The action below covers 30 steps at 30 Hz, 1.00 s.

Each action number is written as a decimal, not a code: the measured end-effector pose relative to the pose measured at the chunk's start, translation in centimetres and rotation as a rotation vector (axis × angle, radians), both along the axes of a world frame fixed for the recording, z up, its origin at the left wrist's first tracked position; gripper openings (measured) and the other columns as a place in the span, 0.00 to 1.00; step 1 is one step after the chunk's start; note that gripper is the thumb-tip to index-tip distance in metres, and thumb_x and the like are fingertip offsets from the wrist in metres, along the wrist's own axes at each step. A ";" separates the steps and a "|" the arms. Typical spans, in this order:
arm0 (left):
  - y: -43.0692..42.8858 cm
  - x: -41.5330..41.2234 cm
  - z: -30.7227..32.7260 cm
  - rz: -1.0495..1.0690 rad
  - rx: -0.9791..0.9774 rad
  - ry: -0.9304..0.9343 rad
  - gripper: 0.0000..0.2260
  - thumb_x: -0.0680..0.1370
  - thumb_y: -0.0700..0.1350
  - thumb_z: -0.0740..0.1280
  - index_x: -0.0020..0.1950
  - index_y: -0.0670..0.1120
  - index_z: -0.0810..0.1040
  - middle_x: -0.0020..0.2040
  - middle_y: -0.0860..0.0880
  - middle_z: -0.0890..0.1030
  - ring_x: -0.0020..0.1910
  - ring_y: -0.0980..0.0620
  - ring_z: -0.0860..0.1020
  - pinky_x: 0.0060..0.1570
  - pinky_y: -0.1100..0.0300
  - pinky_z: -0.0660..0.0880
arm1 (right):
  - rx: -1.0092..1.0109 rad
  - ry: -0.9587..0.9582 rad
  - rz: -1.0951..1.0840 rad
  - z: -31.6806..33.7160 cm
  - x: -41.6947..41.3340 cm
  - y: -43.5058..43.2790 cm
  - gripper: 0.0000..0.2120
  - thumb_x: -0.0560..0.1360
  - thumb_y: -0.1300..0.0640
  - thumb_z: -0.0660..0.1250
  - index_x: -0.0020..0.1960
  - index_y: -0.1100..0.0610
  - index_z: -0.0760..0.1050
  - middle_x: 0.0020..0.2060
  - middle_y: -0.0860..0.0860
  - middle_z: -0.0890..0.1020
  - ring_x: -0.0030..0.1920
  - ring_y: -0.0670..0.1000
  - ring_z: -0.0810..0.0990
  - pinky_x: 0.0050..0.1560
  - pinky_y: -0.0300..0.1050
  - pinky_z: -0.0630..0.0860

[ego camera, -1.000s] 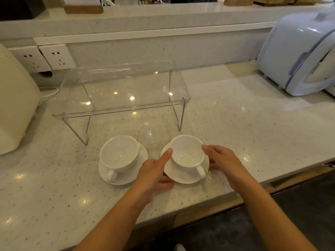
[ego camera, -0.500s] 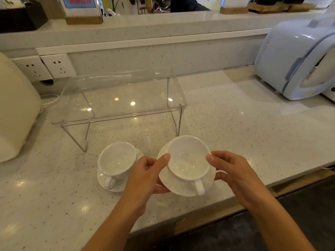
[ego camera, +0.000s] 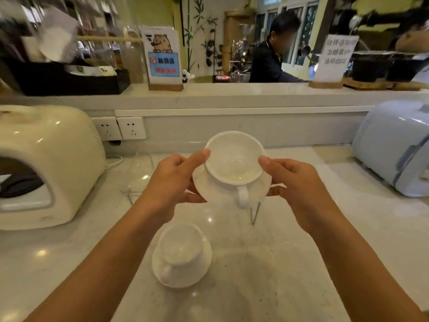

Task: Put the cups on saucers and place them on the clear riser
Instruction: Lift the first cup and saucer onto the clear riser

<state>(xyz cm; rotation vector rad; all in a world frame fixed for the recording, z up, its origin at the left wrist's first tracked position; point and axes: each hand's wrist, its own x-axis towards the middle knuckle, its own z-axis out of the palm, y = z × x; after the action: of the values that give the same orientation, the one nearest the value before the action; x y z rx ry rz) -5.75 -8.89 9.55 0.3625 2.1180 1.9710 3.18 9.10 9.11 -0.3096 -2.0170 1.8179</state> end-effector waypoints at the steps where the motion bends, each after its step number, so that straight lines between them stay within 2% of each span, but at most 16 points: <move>1: -0.2 -1.1 0.3 0.000 -0.016 -0.003 0.20 0.72 0.58 0.66 0.52 0.41 0.77 0.39 0.43 0.82 0.26 0.55 0.81 0.25 0.62 0.78 | 0.002 -0.007 0.002 0.2 -1.2 -0.2 0.22 0.60 0.37 0.67 0.44 0.52 0.80 0.37 0.47 0.84 0.35 0.43 0.83 0.29 0.32 0.77; 3: -0.6 -3.2 0.8 0.009 -0.051 -0.008 0.20 0.73 0.58 0.65 0.50 0.41 0.79 0.39 0.43 0.82 0.26 0.54 0.81 0.26 0.62 0.77 | -0.008 -0.038 0.014 0.2 -3.5 -0.8 0.15 0.67 0.41 0.68 0.42 0.52 0.79 0.37 0.48 0.83 0.35 0.46 0.82 0.32 0.35 0.77; 5: -1.1 -5.1 1.0 0.027 -0.078 -0.029 0.20 0.73 0.57 0.66 0.49 0.40 0.80 0.39 0.43 0.82 0.28 0.51 0.81 0.26 0.62 0.78 | -0.019 -0.075 0.034 -0.1 -5.8 -1.2 0.13 0.71 0.45 0.67 0.42 0.55 0.80 0.36 0.50 0.83 0.36 0.48 0.81 0.36 0.40 0.76; 9: -2.2 -8.4 0.8 0.085 -0.134 -0.089 0.21 0.72 0.57 0.66 0.49 0.39 0.79 0.39 0.43 0.82 0.33 0.48 0.81 0.23 0.63 0.77 | -0.052 -0.164 0.068 -0.8 -10.0 -2.2 0.18 0.71 0.46 0.68 0.46 0.62 0.81 0.36 0.53 0.82 0.36 0.50 0.81 0.34 0.41 0.76; 11: -2.7 -9.8 0.5 0.103 -0.155 -0.122 0.20 0.72 0.57 0.66 0.49 0.40 0.79 0.39 0.43 0.83 0.33 0.48 0.82 0.23 0.63 0.77 | -0.069 -0.192 0.086 -1.1 -11.7 -2.6 0.18 0.71 0.46 0.68 0.45 0.61 0.80 0.34 0.53 0.82 0.35 0.50 0.80 0.31 0.39 0.76; 14: -3.3 -11.8 -0.1 0.153 -0.178 -0.145 0.19 0.73 0.57 0.67 0.46 0.41 0.78 0.38 0.43 0.82 0.32 0.49 0.82 0.20 0.64 0.75 | -0.067 -0.229 0.101 -1.6 -14.1 -3.3 0.17 0.71 0.45 0.69 0.45 0.59 0.79 0.37 0.55 0.81 0.38 0.52 0.80 0.32 0.40 0.76; 19: -4.2 -14.3 -1.0 0.208 -0.222 -0.118 0.12 0.74 0.53 0.66 0.42 0.45 0.74 0.36 0.46 0.80 0.33 0.50 0.81 0.20 0.64 0.74 | -0.061 -0.277 0.119 -2.5 -17.2 -4.7 0.22 0.71 0.45 0.69 0.54 0.63 0.78 0.40 0.56 0.81 0.41 0.54 0.80 0.35 0.42 0.77; 22: -4.6 -15.3 -1.3 0.255 -0.247 -0.104 0.10 0.75 0.51 0.66 0.44 0.44 0.75 0.39 0.44 0.81 0.35 0.47 0.81 0.26 0.59 0.78 | -0.045 -0.296 0.120 -3.0 -18.6 -5.3 0.23 0.71 0.45 0.69 0.53 0.63 0.78 0.43 0.58 0.82 0.40 0.54 0.80 0.36 0.42 0.78; 24: -4.7 -15.9 -1.5 0.273 -0.289 -0.075 0.11 0.75 0.51 0.65 0.41 0.44 0.75 0.45 0.40 0.82 0.41 0.42 0.82 0.38 0.50 0.82 | -0.030 -0.309 0.123 -3.3 -19.3 -5.6 0.23 0.71 0.45 0.69 0.52 0.64 0.78 0.42 0.59 0.82 0.39 0.54 0.80 0.39 0.44 0.79; 26: -4.9 -16.2 -1.8 0.280 -0.319 -0.044 0.13 0.76 0.51 0.64 0.40 0.42 0.77 0.49 0.36 0.82 0.46 0.39 0.81 0.47 0.44 0.81 | -0.021 -0.320 0.142 -3.4 -19.9 -5.8 0.22 0.71 0.46 0.69 0.52 0.65 0.78 0.38 0.58 0.81 0.37 0.54 0.79 0.40 0.45 0.78; 28: -5.1 -16.6 -2.2 0.287 -0.338 -0.020 0.15 0.76 0.51 0.63 0.47 0.39 0.79 0.50 0.36 0.82 0.48 0.38 0.81 0.49 0.43 0.81 | 0.008 -0.340 0.149 -3.6 -20.4 -5.8 0.22 0.72 0.45 0.68 0.50 0.65 0.78 0.36 0.57 0.80 0.36 0.53 0.79 0.39 0.44 0.77; 30: -5.2 -16.9 -2.6 0.296 -0.347 0.004 0.16 0.77 0.52 0.62 0.51 0.40 0.80 0.50 0.40 0.82 0.48 0.39 0.80 0.49 0.44 0.81 | 0.038 -0.357 0.141 -3.7 -20.8 -5.7 0.22 0.71 0.43 0.67 0.46 0.63 0.78 0.36 0.57 0.80 0.36 0.53 0.78 0.38 0.43 0.77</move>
<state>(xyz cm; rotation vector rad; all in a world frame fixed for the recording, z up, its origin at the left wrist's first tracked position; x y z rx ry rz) -22.62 -14.11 6.92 -0.0108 2.5790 1.6828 -17.63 3.39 5.39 -0.5254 -2.3631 1.9156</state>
